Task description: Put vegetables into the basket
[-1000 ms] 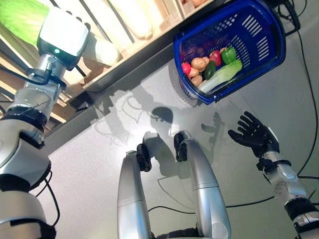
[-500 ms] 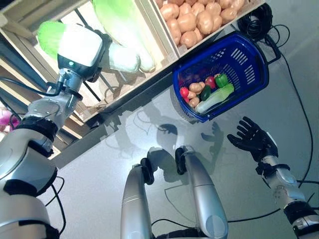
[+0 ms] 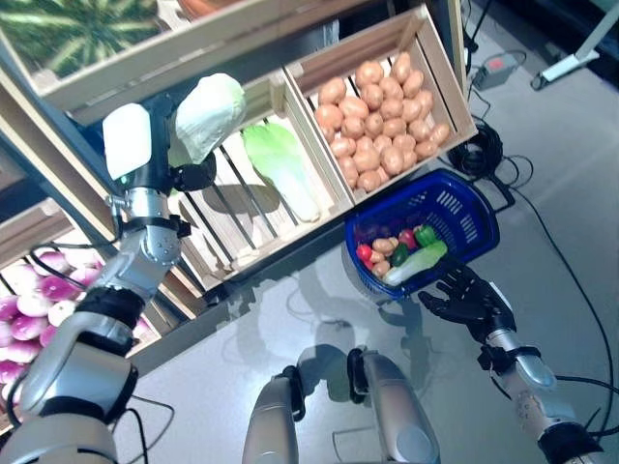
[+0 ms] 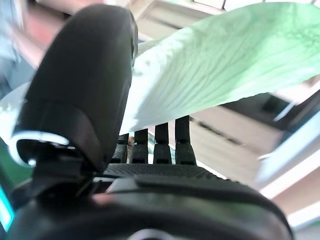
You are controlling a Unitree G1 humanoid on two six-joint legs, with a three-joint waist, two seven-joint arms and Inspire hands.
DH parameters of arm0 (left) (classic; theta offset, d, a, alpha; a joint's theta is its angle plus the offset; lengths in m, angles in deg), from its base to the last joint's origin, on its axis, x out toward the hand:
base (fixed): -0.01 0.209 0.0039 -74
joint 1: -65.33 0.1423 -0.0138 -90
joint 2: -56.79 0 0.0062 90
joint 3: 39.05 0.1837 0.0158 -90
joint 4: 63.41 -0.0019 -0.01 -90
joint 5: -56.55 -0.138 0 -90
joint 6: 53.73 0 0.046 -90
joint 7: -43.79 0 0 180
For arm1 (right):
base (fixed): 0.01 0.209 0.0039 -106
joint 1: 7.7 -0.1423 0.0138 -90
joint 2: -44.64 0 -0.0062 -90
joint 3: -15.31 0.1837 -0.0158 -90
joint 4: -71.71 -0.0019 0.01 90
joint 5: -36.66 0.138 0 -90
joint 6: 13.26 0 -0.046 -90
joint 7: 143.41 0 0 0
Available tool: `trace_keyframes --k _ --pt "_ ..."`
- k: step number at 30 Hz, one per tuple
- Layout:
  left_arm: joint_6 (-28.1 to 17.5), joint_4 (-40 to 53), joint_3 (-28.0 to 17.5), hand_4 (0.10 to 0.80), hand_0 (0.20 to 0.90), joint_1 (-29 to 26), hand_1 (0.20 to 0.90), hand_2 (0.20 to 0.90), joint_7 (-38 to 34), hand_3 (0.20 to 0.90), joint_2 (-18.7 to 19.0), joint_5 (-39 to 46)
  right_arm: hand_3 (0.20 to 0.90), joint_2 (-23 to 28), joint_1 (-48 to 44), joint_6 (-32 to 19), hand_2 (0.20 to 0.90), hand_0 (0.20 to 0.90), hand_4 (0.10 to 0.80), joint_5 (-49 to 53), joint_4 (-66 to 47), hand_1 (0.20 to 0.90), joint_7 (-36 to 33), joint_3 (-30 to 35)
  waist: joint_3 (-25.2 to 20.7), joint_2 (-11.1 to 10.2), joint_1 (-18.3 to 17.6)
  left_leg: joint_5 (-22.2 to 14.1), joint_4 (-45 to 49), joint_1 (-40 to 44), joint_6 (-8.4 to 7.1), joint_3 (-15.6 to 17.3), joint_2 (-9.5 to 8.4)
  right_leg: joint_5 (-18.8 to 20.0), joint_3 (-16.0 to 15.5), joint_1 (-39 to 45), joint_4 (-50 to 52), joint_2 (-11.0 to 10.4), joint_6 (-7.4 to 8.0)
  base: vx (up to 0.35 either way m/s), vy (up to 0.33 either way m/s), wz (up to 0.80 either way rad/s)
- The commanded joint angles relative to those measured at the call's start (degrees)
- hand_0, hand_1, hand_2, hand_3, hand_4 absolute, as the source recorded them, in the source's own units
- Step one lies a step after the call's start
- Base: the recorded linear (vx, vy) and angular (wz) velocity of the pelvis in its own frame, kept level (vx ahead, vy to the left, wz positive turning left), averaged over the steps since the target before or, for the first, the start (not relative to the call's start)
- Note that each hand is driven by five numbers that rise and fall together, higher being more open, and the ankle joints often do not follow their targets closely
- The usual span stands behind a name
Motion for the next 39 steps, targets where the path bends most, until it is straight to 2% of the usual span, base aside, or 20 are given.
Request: trace_keyframes --k 1,5,6,10,15,17,21,25,33,39 --pt "-5.72 7.59 -4.57 0.400 0.300 2.29 0.300 0.300 2.08 0.300 -1.11 11.24 0.900 -0.99 -3.28 -4.99 0.900 0.900 0.800 -4.74 -7.25 0.900 0.46 0.92 -8.39 0.68 1.68 6.06 -7.65 4.19 2.23 1.88 -3.19 7.29 -0.80 8.81 -11.78 -0.55 1.29 0.135 -0.140 0.16" --pt "-6.57 10.84 -6.27 0.400 0.300 5.24 0.300 0.300 8.22 0.300 -7.91 21.41 0.900 -2.34 -8.08 -3.32 0.900 0.900 0.800 -7.85 -10.78 0.900 -0.62 -1.01 -11.06 0.43 2.98 7.72 -14.34 10.95 2.07 0.85 -3.93 9.01 -1.78 16.52 -19.36 0.27 1.94 0.102 -0.118 0.14" --pt "-6.26 11.56 -6.35 0.400 0.300 5.34 0.300 0.300 9.60 0.300 -9.68 23.92 0.900 -2.35 -9.99 -1.55 0.900 0.900 0.800 -8.00 -11.20 0.900 -0.63 -1.62 -11.65 0.27 3.30 8.10 -16.78 13.60 1.86 0.65 -4.05 9.46 -2.05 19.44 -22.21 0.59 2.20 0.071 -0.097 0.12" --pt "-5.24 13.08 -6.63 0.400 0.300 5.90 0.300 0.300 14.62 0.300 -12.91 32.43 0.900 -1.09 -12.92 2.04 0.900 0.900 0.800 -8.16 -13.28 0.900 1.71 -3.26 -13.60 0.00 3.80 10.25 -23.15 17.85 1.36 -0.04 -4.08 11.85 -1.95 24.30 -29.27 1.58 2.78 0.054 -0.107 0.07" --pt "-2.64 14.19 -6.22 0.400 0.300 5.32 0.300 0.300 19.00 0.300 -15.47 41.99 0.900 0.82 -16.78 7.53 0.900 0.900 0.800 -7.69 -15.72 0.900 2.73 -4.65 -14.56 -0.17 4.26 11.73 -26.68 19.64 1.03 -0.73 -4.18 13.58 -1.50 26.50 -33.02 2.25 3.09 -0.014 -0.084 0.05" --pt "-0.68 15.33 -6.06 0.400 0.300 4.93 0.300 0.300 21.04 0.300 -16.63 45.52 0.900 1.67 -19.59 12.75 0.900 0.900 0.800 -6.38 -16.61 0.900 4.45 -5.53 -14.88 -0.22 4.45 11.96 -27.65 20.08 0.92 -0.61 -4.13 14.08 -1.31 26.98 -34.23 2.46 3.16 -0.029 -0.085 0.02" --pt "1.34 17.21 -5.12 0.400 0.300 4.79 0.300 0.300 21.42 0.300 -17.05 45.89 0.900 2.59 -22.30 18.25 0.900 0.900 0.800 -4.65 -16.88 0.900 5.87 -7.18 -14.94 -0.42 4.73 12.09 -28.62 20.70 1.03 -0.30 -4.10 14.67 -1.14 27.48 -35.42 2.78 3.17 -0.023 -0.057 0.00" --pt "3.02 16.73 -3.79 0.400 0.300 3.62 0.300 0.300 21.60 0.300 -16.77 43.98 0.900 2.23 -25.96 20.83 0.900 0.900 0.800 -3.01 -16.05 0.900 5.09 -8.74 -15.11 -0.75 5.01 12.05 -29.47 21.53 1.32 0.10 -4.15 15.02 -0.99 28.20 -36.39 3.09 3.15 0.004 -0.035 0.00" --pt "4.44 17.29 -1.29 0.400 0.300 3.78 0.300 0.300 23.09 0.300 -17.08 38.49 0.900 1.28 -27.04 20.72 0.900 0.900 0.800 -3.89 -18.74 0.900 4.37 -9.29 -14.52 -1.16 5.20 11.75 -29.88 22.26 1.97 0.45 -4.26 14.69 -1.15 28.39 -35.81 3.16 3.18 0.008 -0.002 0.00" --pt "5.88 17.35 1.41 0.400 0.300 4.88 0.300 0.300 24.67 0.300 -18.43 32.25 0.900 1.26 -28.20 19.96 0.900 0.900 0.800 -8.68 -21.65 0.900 0.15 -8.88 -14.00 -1.54 5.26 11.88 -31.47 23.45 2.48 0.06 -4.53 14.70 -1.01 28.97 -36.20 3.21 3.32 0.017 0.002 0.00"
